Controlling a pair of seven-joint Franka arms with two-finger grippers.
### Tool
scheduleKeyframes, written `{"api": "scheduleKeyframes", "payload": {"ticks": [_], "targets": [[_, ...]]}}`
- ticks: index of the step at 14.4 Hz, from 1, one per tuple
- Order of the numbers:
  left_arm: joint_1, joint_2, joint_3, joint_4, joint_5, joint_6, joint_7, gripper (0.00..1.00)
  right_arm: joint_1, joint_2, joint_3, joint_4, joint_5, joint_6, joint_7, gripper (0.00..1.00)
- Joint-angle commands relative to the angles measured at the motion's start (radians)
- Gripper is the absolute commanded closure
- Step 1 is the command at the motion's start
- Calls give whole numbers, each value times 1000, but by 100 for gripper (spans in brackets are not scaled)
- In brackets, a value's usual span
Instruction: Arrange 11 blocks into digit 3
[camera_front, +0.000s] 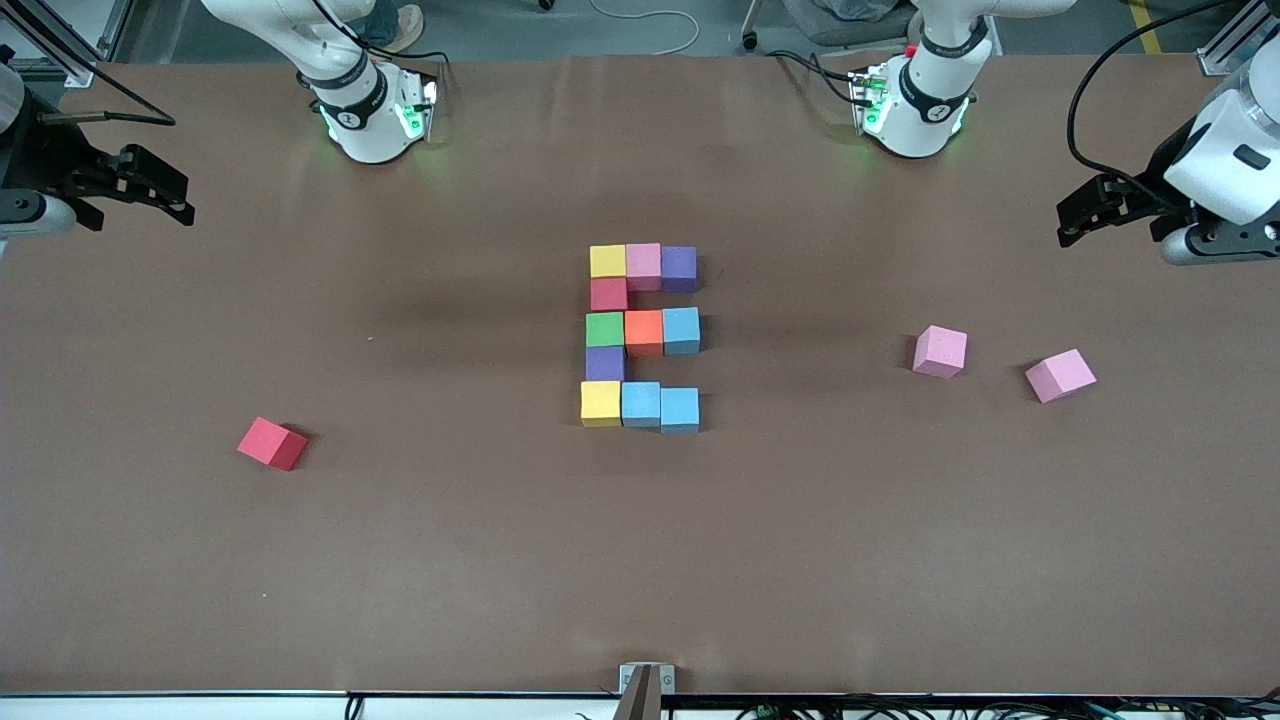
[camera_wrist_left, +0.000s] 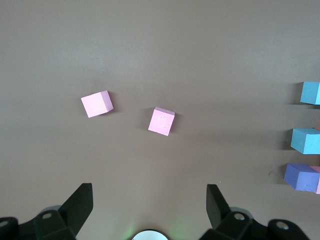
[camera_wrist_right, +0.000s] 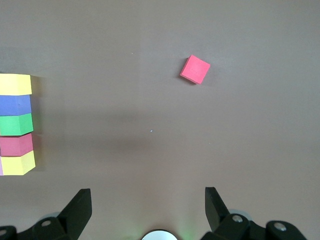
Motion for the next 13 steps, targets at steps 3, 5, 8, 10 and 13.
{"api": "scheduleKeyframes", "payload": {"ticks": [3, 5, 8, 10, 13], "targets": [[-6, -14, 4, -15, -18, 1, 11, 0, 7, -17, -2, -6, -10, 3, 4, 0], [-8, -14, 2, -9, -17, 0, 8, 0, 5, -17, -4, -6, -9, 14, 4, 0], [0, -16, -3, 19, -18, -2, 10, 0, -2, -20, -10, -6, -10, 6, -7, 0], [-1, -16, -3, 39, -17, -5, 7, 0, -7, -18, -16, -3, -9, 3, -15, 0], [-5, -16, -3, 45, -18, -22, 10, 0, -7, -20, -15, 2, -9, -2, -24, 0]]}}
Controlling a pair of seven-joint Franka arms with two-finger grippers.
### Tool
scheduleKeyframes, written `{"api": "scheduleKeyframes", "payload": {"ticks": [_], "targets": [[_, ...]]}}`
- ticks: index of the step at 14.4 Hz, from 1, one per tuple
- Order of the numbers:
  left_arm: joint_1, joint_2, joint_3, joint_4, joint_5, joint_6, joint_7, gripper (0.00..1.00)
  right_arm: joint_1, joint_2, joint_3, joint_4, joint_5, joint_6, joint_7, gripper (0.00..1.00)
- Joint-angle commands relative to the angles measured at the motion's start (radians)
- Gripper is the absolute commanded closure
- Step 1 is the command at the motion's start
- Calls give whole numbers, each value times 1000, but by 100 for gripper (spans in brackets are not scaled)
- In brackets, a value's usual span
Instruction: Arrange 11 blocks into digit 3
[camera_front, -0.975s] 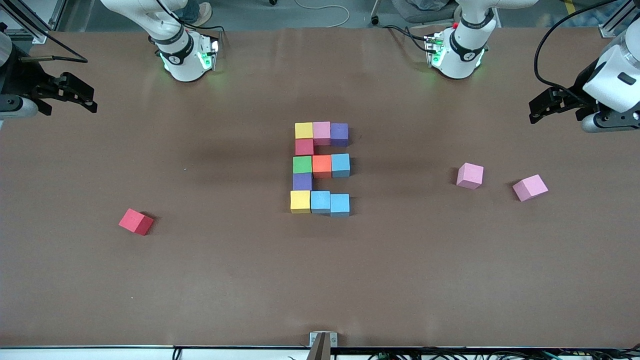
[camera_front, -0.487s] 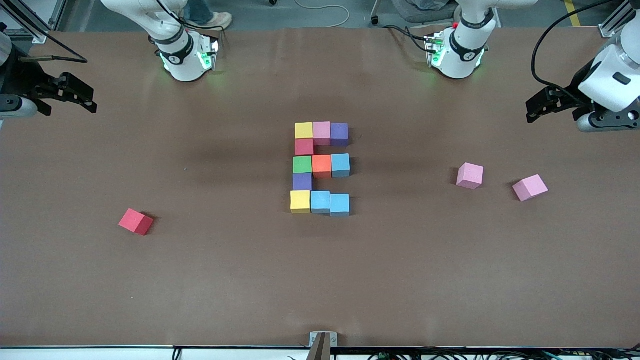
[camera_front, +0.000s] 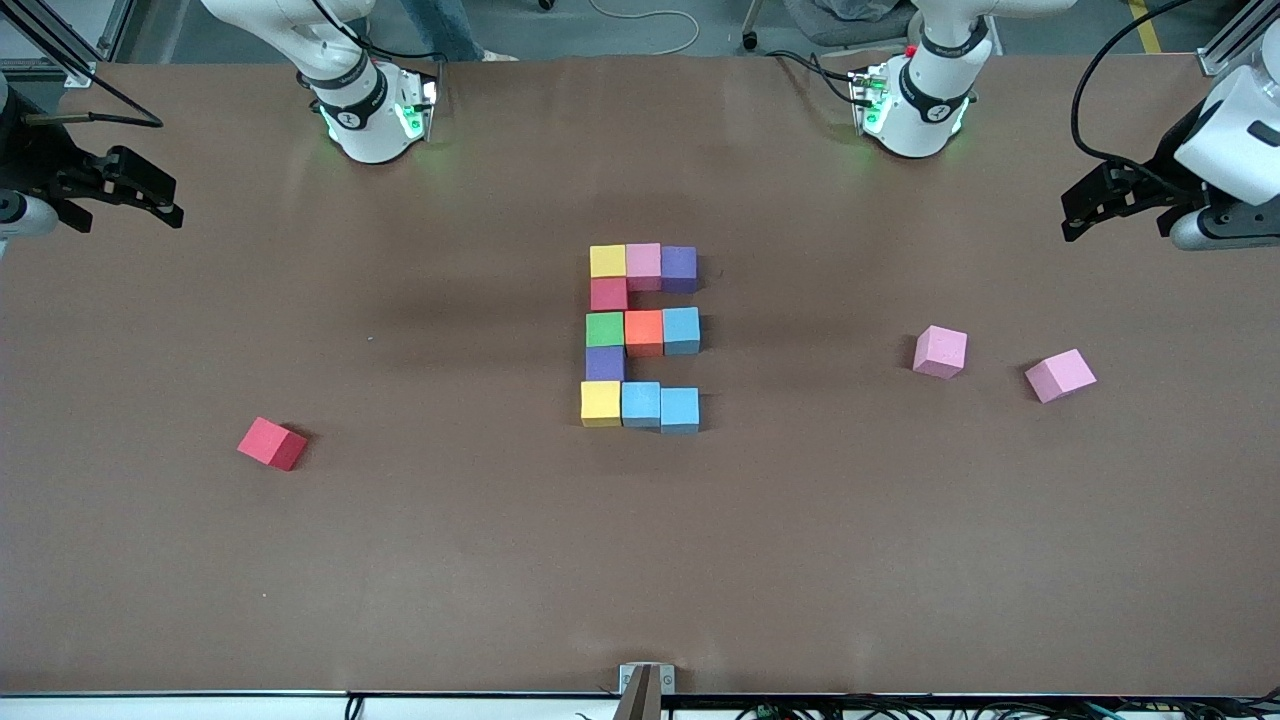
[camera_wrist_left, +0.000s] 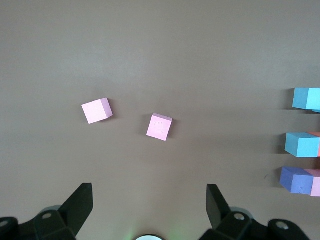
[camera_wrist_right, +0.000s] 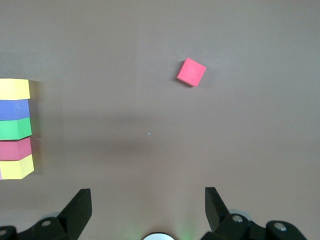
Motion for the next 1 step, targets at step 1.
{"api": "scheduleKeyframes", "payload": {"ticks": [1], "targets": [[-1, -8, 1, 10, -18, -21, 11, 0, -4, -20, 1, -2, -9, -12, -16, 0]]}}
